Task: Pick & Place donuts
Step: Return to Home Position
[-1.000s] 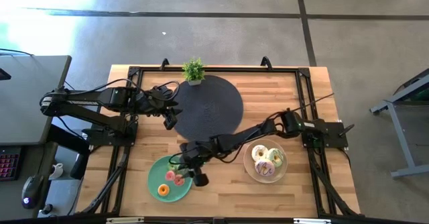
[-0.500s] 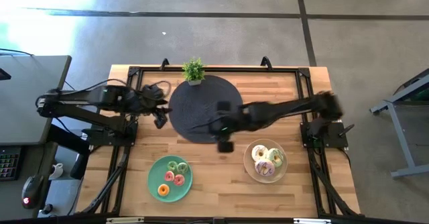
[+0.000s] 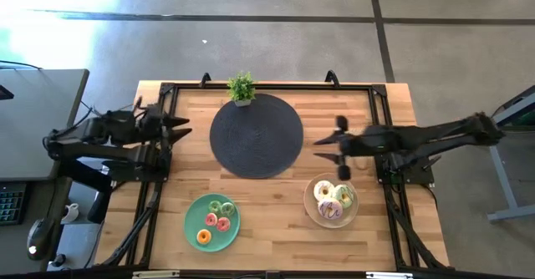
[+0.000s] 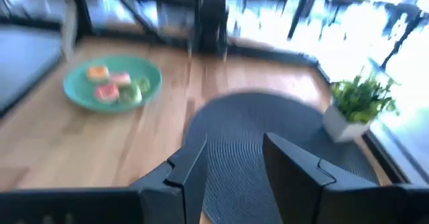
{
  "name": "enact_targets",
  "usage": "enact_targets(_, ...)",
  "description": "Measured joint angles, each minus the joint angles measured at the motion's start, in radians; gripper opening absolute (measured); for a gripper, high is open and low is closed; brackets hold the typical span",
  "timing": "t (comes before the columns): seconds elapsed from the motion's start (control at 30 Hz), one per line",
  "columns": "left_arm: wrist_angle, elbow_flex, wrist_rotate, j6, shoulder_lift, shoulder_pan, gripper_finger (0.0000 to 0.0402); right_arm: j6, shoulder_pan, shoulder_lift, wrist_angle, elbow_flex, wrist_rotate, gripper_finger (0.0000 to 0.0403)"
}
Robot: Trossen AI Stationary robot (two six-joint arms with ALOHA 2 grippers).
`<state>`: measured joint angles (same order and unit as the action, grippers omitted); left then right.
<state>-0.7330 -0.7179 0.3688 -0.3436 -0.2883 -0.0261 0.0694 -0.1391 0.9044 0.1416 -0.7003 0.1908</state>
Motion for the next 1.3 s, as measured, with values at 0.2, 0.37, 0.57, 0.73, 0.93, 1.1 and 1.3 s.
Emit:
enact_targets(0.2,0.197,0.209,-0.010,0.098,0.220,0.000,0.0177,0.010,0.011,-0.352,-0.245,0.323,0.009,0.0140)
enact_targets(0.37,0.273,0.312,0.000,0.142,0.282,0.000,0.0177,0.011,0.018,-0.583,-0.308,0.493,0.004,0.0140)
enact_targets(0.57,0.534,0.473,-0.029,0.257,0.279,0.000,0.0177,0.066,0.022,-0.767,-0.313,0.606,0.005,0.0140)
enact_targets(0.73,0.710,0.602,-0.077,0.262,0.282,0.000,0.0177,0.070,0.022,-0.844,-0.294,0.633,-0.011,0.0140)
enact_targets(0.93,0.811,0.692,-0.114,0.236,0.283,0.000,0.0177,0.040,0.022,-0.855,-0.203,0.633,-0.017,0.0140)
enact_targets(1.1,0.782,0.701,-0.115,0.234,0.283,0.000,0.0177,0.010,0.022,-0.855,-0.173,0.633,-0.018,0.0140)
enact_targets(1.3,0.784,0.702,-0.104,0.226,0.282,0.000,0.0177,-0.009,0.022,-0.855,-0.172,0.633,-0.018,0.0140)
